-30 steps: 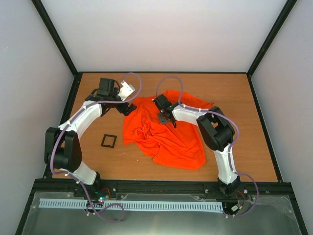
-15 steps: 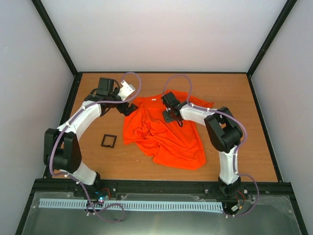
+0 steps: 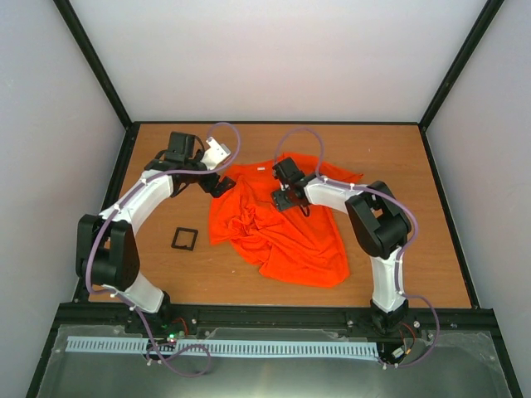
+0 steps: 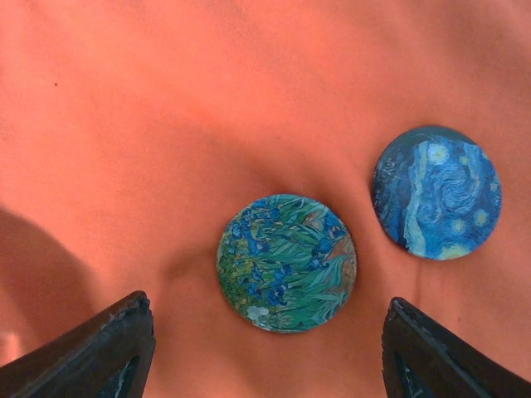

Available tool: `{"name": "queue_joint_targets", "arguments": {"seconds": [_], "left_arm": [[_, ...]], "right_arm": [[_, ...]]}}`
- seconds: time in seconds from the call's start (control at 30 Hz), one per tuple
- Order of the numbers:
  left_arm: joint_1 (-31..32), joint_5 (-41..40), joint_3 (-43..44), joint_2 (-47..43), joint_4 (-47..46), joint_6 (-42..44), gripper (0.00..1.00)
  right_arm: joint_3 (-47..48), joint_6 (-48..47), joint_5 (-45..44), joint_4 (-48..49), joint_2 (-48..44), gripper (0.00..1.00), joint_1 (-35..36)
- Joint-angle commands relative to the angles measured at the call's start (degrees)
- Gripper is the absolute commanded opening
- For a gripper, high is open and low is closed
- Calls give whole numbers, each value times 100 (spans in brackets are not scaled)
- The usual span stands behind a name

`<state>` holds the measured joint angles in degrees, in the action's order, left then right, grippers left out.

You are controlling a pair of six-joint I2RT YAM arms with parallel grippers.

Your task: Remove the brooch from the garment

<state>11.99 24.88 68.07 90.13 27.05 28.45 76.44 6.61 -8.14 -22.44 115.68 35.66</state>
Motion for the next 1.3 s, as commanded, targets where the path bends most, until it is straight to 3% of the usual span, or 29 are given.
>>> {"name": "queue_joint_targets", "arguments": {"seconds": [0.0,0.33,0.83,0.97,1.13,1.27], "left_arm": [[-39,-9,-18,-120,38,157,100],[-39,-121,-100,-190,14,188,100],[-39,-286,-172,-283,-59,283,100],[-39,-199,-172,-260,-40,254,100],[-39,-179,-172,-264,-55,237,100],[-39,-145,-163,-264,-52,231,100]], "right_arm": [[174,-84,-231,71,113,73,130],[297,-190,-397,75,202,59,222],[216,18,140,115,569,53,87],[56,116,266,155,460,58,-56],[-136,178,616,287,295,53,-218],[-215,157,722,386,271,39,-217]]}}
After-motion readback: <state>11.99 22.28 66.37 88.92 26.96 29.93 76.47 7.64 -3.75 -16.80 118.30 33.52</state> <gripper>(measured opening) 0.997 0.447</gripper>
